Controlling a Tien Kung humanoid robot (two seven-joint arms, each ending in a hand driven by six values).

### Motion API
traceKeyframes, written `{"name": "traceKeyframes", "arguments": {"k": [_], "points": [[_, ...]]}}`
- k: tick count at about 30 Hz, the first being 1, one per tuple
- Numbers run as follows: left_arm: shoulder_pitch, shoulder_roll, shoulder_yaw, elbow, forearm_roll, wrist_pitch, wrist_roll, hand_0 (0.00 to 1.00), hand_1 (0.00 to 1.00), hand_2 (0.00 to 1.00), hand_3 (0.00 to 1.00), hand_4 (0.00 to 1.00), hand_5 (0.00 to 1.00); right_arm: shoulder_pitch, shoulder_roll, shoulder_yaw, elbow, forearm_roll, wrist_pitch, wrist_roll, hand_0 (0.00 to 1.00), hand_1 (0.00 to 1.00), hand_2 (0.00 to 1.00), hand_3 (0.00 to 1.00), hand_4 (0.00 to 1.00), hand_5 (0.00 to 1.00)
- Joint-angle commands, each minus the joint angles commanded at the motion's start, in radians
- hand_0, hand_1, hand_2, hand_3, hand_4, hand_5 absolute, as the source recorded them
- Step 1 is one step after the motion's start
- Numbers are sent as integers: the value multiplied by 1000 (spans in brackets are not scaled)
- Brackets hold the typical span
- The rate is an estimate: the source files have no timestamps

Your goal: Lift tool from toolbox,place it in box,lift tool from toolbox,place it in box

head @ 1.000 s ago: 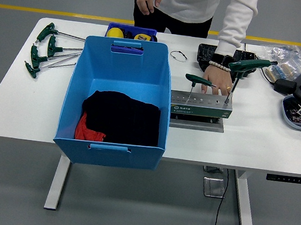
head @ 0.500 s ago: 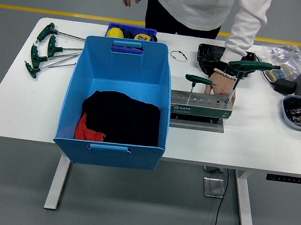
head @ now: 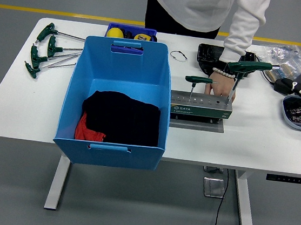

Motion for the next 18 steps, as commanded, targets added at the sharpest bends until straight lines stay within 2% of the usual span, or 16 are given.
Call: {"name": "traceKeyframes", "arguments": {"k": [4, 7, 9, 10, 15, 16, 18], "points": [[-7, 4, 11, 0, -4, -2, -1, 669, 675, 748, 824, 856, 806, 120, -41, -140, -41, -92, 7, 15, 998, 954, 959, 983, 998, 512], [-12, 4, 21, 0, -13, -1, -2, 669, 675, 748, 824, 856, 806, 210, -35, -249, -98, -103, 16, 18, 998, 954, 959, 983, 998, 512], [-14, 5, 32, 0, -27, 0, -4, 669, 675, 748, 824, 856, 806, 272, -8, -326, -148, -103, 23, 7, 998, 954, 959, 983, 998, 512], [-13, 5, 35, 0, -33, 1, -5, 668, 673, 746, 824, 856, 805, 295, 4, -352, -168, -103, 27, 3, 998, 956, 948, 952, 998, 509], [-16, 8, 71, 0, -65, 6, -7, 668, 673, 746, 824, 856, 805, 444, 103, -513, -324, -78, 29, -5, 998, 956, 948, 952, 998, 509], [-17, 10, 82, 0, -72, 5, -8, 667, 672, 747, 823, 856, 803, 467, 118, -536, -354, -75, 28, -5, 998, 944, 917, 927, 998, 502], [-18, 11, 95, 0, -84, 5, -12, 667, 672, 747, 823, 856, 803, 502, 141, -570, -406, -67, 26, -5, 998, 944, 917, 927, 998, 502]]}}
